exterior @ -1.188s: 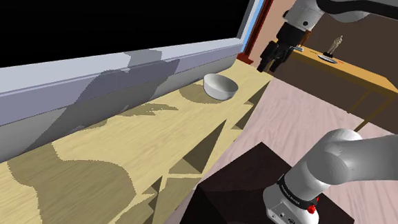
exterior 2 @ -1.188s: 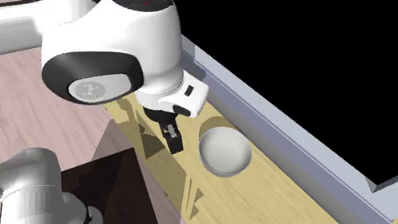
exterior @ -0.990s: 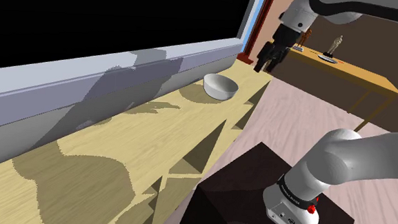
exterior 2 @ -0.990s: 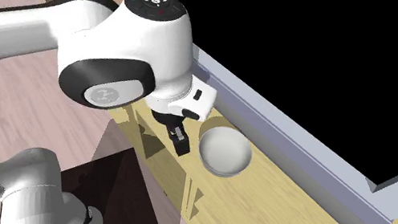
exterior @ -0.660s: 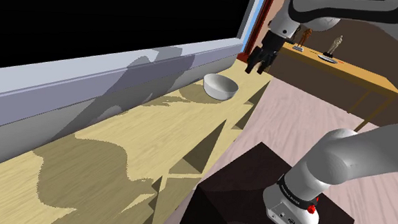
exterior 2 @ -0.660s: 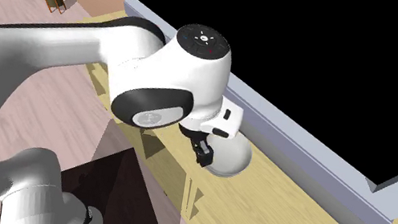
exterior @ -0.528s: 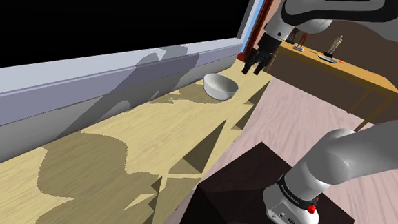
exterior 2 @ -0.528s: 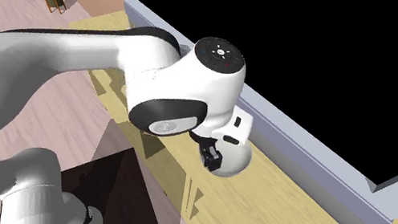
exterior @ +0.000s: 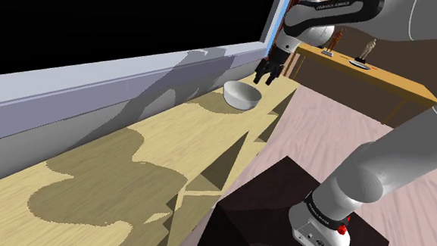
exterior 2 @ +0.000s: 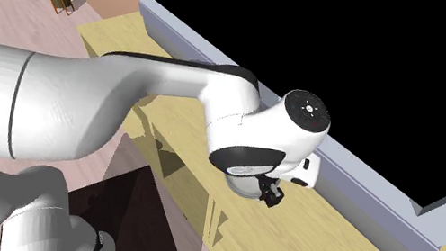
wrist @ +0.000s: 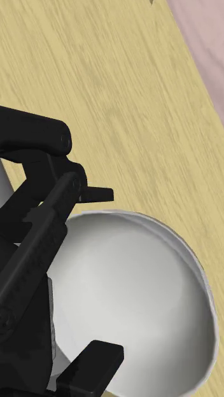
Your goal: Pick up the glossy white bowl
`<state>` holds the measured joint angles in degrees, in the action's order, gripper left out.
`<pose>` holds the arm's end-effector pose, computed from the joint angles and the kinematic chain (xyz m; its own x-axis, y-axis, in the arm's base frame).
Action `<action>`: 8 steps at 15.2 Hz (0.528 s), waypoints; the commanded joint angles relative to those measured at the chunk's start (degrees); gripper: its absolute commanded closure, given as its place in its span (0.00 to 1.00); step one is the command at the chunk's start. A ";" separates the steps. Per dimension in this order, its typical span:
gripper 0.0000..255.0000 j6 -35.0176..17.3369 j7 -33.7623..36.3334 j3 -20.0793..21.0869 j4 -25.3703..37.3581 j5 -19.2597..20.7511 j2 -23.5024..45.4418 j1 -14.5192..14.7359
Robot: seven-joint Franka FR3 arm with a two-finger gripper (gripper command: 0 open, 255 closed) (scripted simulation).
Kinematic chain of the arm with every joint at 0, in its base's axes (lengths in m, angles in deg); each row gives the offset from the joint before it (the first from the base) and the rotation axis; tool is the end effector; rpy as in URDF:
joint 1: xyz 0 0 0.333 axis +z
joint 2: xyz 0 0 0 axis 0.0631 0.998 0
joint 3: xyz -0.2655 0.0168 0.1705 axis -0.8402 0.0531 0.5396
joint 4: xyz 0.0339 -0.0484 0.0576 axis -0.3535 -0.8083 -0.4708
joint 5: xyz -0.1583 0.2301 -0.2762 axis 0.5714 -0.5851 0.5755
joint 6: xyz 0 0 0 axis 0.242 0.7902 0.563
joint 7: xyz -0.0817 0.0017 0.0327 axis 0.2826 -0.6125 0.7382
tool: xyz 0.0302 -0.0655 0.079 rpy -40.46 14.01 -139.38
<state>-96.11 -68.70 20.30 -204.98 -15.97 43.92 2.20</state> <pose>0.4695 -0.1239 0.4785 0.9953 -0.0702 0.0665 -0.0585 -0.9847 -0.1644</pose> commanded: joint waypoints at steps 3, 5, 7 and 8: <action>0.00 -2.27 -3.98 -1.97 5.57 -3.60 9.37 -0.16; 0.00 -3.73 -4.40 -1.93 4.57 -3.92 9.89 -0.20; 0.00 -5.18 -4.84 -1.95 3.63 -4.27 10.47 -0.19; 0.00 -5.90 -5.07 -1.95 3.18 -4.46 10.78 -0.18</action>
<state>-101.22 -73.48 18.38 -201.49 -20.17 54.19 2.02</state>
